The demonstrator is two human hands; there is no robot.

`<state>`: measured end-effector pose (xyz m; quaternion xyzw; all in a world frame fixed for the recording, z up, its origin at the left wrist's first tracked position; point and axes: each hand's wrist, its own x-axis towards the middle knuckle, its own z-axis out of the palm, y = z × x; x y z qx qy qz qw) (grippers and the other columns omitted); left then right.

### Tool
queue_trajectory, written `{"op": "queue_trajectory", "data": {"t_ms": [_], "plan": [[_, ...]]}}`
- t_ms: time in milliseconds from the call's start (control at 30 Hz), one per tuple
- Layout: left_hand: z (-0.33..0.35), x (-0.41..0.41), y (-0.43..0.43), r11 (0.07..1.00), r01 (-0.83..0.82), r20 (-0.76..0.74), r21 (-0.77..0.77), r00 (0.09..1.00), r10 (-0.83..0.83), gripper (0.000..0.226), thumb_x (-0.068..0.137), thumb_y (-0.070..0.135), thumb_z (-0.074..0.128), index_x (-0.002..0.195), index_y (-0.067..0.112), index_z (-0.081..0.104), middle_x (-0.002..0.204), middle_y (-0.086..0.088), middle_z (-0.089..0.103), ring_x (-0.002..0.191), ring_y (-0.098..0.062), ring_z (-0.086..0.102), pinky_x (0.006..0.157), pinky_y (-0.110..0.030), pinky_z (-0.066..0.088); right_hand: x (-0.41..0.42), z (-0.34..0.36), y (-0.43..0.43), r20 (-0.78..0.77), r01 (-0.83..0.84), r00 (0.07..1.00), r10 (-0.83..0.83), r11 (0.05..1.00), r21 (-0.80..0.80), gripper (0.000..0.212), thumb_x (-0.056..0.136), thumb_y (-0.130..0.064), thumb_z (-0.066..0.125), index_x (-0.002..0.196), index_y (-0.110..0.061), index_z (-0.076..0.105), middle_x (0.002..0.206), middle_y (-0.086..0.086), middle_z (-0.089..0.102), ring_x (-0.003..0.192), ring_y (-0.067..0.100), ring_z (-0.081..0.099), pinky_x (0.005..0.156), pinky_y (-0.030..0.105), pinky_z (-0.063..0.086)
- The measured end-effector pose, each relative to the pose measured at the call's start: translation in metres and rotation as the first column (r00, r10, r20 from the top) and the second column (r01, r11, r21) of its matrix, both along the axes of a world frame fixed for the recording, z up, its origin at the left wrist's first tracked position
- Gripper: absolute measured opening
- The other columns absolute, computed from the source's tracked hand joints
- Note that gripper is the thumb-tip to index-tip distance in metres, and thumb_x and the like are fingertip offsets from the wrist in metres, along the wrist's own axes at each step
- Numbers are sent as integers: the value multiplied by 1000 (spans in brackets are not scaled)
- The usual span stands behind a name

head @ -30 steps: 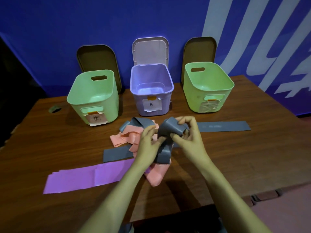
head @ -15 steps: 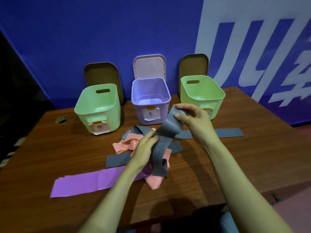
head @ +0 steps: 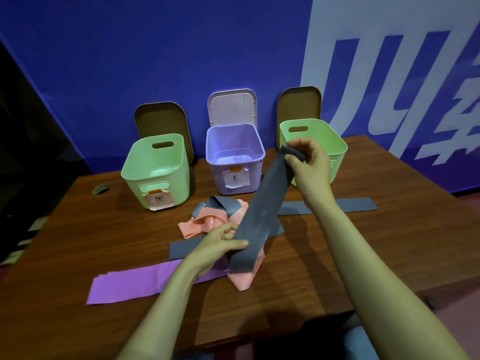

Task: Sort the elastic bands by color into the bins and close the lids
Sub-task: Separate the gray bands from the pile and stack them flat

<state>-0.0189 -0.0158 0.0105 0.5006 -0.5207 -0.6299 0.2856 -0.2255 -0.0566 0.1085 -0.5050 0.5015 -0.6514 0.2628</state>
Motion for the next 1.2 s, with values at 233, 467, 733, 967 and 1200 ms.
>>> {"op": "queue_trajectory", "data": {"t_ms": [233, 467, 733, 967, 1200], "plan": [[6, 7, -4, 992, 124, 143, 37, 981, -128, 55, 69, 12, 81, 113, 20, 49, 105, 2, 69, 99, -14, 66, 84, -28, 52, -7, -5, -6, -71, 122, 990, -119, 992, 40, 23, 81, 2, 57, 97, -15, 59, 88, -12, 59, 91, 11, 57, 87, 32, 51], [6, 12, -26, 947, -280, 33, -155, 957, 289, 20, 81, 6, 69, 92, 14, 55, 91, -19, 67, 73, -26, 67, 67, -37, 55, -39, -19, -10, -159, 257, 957, -243, 964, 72, 18, 89, -6, 55, 108, -9, 55, 94, -1, 56, 78, 4, 52, 59, 2, 42], [4, -20, -43, 867, -445, -5, -226, 890, 456, 18, 85, 15, 66, 97, 14, 53, 80, -13, 60, 48, -14, 55, 43, -23, 47, -77, -71, -11, -467, 374, 854, -228, 894, 246, 11, 94, -6, 45, 102, -5, 53, 101, 16, 52, 82, 24, 46, 68, 30, 32], [4, -77, -77, 890, -400, -29, -219, 914, 404, 23, 92, -2, 49, 108, 12, 40, 88, -8, 56, 55, -15, 59, 48, -17, 49, -129, -82, -17, -485, 395, 853, -191, 844, 362, 30, 90, -5, 48, 118, -6, 60, 113, 13, 62, 98, 27, 59, 70, 27, 41], [-18, -126, -135, 910, -359, 127, -208, 912, 389, 9, 92, 5, 52, 91, 9, 45, 89, -10, 60, 43, -4, 63, 60, -27, 58, -178, -108, -33, -490, 495, 825, -282, 778, 386, 46, 83, 10, 39, 122, -6, 57, 125, 16, 53, 114, 32, 53, 93, 40, 46]]}}
